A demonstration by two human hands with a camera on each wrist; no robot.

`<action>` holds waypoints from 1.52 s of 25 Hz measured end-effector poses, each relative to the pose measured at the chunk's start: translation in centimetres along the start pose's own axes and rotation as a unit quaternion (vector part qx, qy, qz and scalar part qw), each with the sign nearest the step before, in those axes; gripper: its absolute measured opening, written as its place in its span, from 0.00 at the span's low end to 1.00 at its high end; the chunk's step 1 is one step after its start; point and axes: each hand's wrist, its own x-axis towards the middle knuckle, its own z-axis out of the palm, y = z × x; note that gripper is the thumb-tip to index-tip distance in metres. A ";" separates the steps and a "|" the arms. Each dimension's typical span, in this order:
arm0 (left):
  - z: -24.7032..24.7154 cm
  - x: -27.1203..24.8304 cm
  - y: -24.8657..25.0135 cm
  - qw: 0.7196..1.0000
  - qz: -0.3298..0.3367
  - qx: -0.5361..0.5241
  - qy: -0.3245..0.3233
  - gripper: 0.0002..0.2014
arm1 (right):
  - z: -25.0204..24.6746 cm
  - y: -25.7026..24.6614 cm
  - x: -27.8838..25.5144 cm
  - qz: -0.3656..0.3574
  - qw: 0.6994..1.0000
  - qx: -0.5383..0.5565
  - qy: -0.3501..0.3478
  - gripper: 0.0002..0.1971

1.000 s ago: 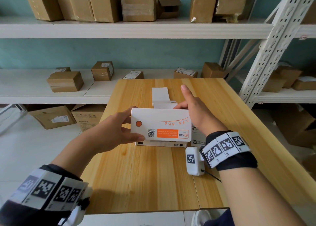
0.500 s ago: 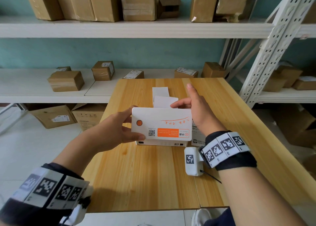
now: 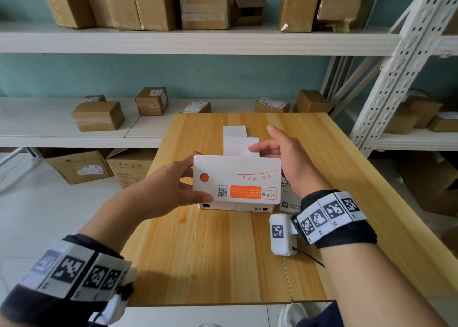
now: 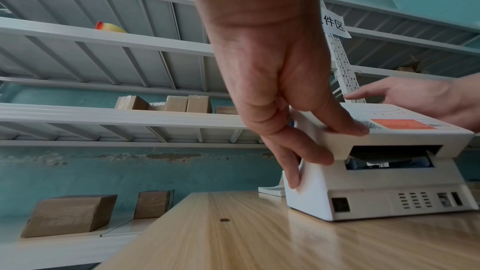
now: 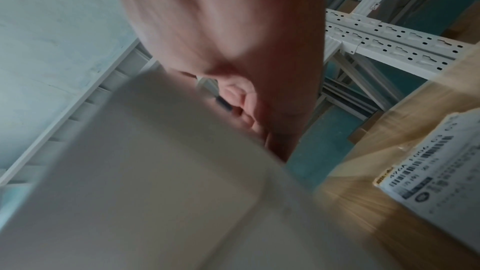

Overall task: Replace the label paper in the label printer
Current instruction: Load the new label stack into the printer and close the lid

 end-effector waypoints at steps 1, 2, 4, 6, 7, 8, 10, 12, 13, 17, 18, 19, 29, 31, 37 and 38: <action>0.0 0.0 0.1 1.000 0.000 -0.001 0.000 0.37 | 0.0 0.0 0.0 0.009 1.000 -0.003 -0.017 0.34; 0.0 -0.1 0.1 1.000 -0.001 -0.003 0.000 0.38 | -0.1 0.0 -0.1 0.013 1.000 -0.003 -0.026 0.34; 0.0 -0.1 0.1 1.000 -0.003 -0.001 0.002 0.39 | 0.0 -0.1 -0.1 0.009 1.000 0.007 -0.014 0.33; 0.0 -0.1 0.1 1.000 -0.003 -0.004 0.001 0.38 | 0.1 -0.1 -0.1 0.000 1.000 0.016 0.006 0.32; 0.0 -0.1 0.1 1.000 -0.002 -0.005 0.000 0.38 | 0.1 -0.1 -0.2 -0.002 1.000 0.016 0.009 0.31; 0.0 -0.1 0.1 1.000 -0.001 -0.005 -0.002 0.38 | 0.1 -0.2 -0.2 -0.002 1.000 0.016 0.005 0.31; 0.0 -0.1 0.1 1.000 -0.002 -0.006 -0.003 0.38 | 0.1 -0.3 -0.4 -0.003 1.000 0.005 -0.012 0.32; 0.0 -0.2 0.2 1.000 -0.004 -0.009 -0.003 0.37 | 0.1 -0.4 -0.5 -0.004 1.000 -0.005 -0.024 0.32; 0.0 -0.2 0.2 1.000 -0.004 -0.009 -0.003 0.38 | 0.1 -0.4 -0.5 -0.005 1.000 -0.006 -0.025 0.33; 0.0 -0.2 0.3 1.000 -0.007 -0.004 -0.002 0.39 | 0.0 -0.3 -0.4 -0.005 1.000 -0.016 -0.018 0.33; 0.0 -0.2 0.3 1.000 -0.008 -0.004 -0.002 0.39 | 0.0 -0.3 -0.3 -0.007 1.000 -0.017 -0.010 0.33; 0.0 -0.2 0.4 1.000 -0.009 -0.001 -0.001 0.40 | 0.0 -0.2 -0.3 -0.011 1.000 -0.020 -0.001 0.33; 0.1 -0.2 0.4 1.000 -0.015 0.013 -0.001 0.43 | 0.1 -0.3 -0.3 -0.028 0.997 -0.063 -0.023 0.32; 0.0 -0.2 0.4 1.000 -0.012 0.013 -0.002 0.42 | 0.1 -0.4 -0.4 -0.022 0.998 -0.059 -0.029 0.32; 0.1 -0.1 0.2 1.000 -0.010 0.005 -0.004 0.40 | 0.1 -0.7 -0.8 -0.006 0.997 -0.056 -0.043 0.32; 0.1 -0.1 0.2 1.000 -0.009 0.002 -0.004 0.39 | 0.1 -0.7 -0.8 -0.004 0.997 -0.057 -0.043 0.32</action>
